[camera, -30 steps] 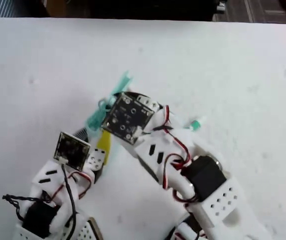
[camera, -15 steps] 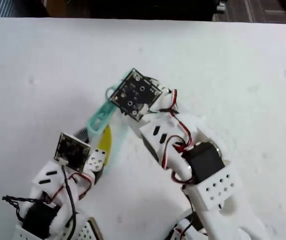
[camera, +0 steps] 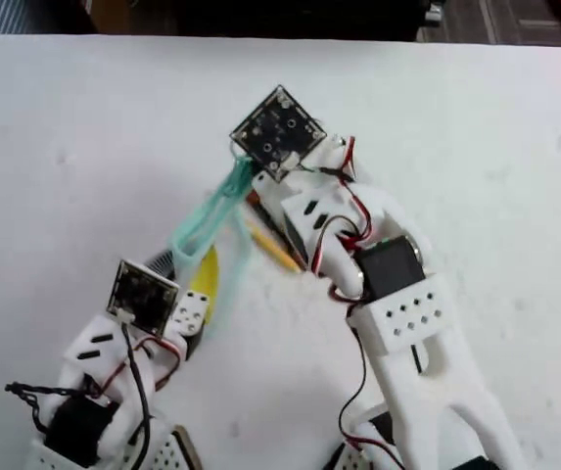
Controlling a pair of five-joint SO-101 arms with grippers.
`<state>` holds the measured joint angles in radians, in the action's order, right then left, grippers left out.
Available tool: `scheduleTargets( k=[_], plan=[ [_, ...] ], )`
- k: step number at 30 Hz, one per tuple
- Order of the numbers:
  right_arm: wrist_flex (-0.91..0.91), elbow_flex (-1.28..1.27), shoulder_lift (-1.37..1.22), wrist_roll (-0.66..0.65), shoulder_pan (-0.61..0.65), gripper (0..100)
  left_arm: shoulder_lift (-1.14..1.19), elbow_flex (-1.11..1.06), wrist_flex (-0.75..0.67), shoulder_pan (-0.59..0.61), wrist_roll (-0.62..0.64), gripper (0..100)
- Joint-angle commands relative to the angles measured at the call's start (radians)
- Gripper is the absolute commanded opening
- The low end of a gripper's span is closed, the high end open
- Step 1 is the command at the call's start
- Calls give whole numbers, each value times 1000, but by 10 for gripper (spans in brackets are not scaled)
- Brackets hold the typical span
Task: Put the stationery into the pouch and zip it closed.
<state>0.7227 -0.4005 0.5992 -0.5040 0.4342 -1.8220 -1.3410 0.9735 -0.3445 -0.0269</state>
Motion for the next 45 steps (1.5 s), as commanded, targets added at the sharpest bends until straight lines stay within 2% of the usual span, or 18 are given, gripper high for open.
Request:
scheduleTargets(
  k=[1,14,20,22,24,26,28,36,39,42,45],
  plan=[
    [-50,57,-36,2,-59,16,-10,11,0,-7,-9,22],
    [-91,57,-51,2,-116,16,-10,11,0,-7,-9,22],
    [-65,55,-41,9,-102,19,-10,11,0,-7,-9,22],
    [-35,57,-31,9,-82,52,-10,11,0,-7,-9,22],
    [-2,51,-4,9,-58,146,-10,11,0,-7,-9,22],
    [47,54,30,9,-35,250,-10,11,-2,-7,-9,22],
    [99,55,71,9,-5,313,-10,11,-3,-7,-9,22],
    [332,51,196,2,8,286,-10,35,12,5,-5,22],
    [475,51,206,-2,15,284,-10,64,32,56,-3,22],
    [627,51,206,-86,8,283,-10,72,26,128,3,22],
    [720,49,206,-161,-15,283,-10,72,21,170,75,22]
  ],
)
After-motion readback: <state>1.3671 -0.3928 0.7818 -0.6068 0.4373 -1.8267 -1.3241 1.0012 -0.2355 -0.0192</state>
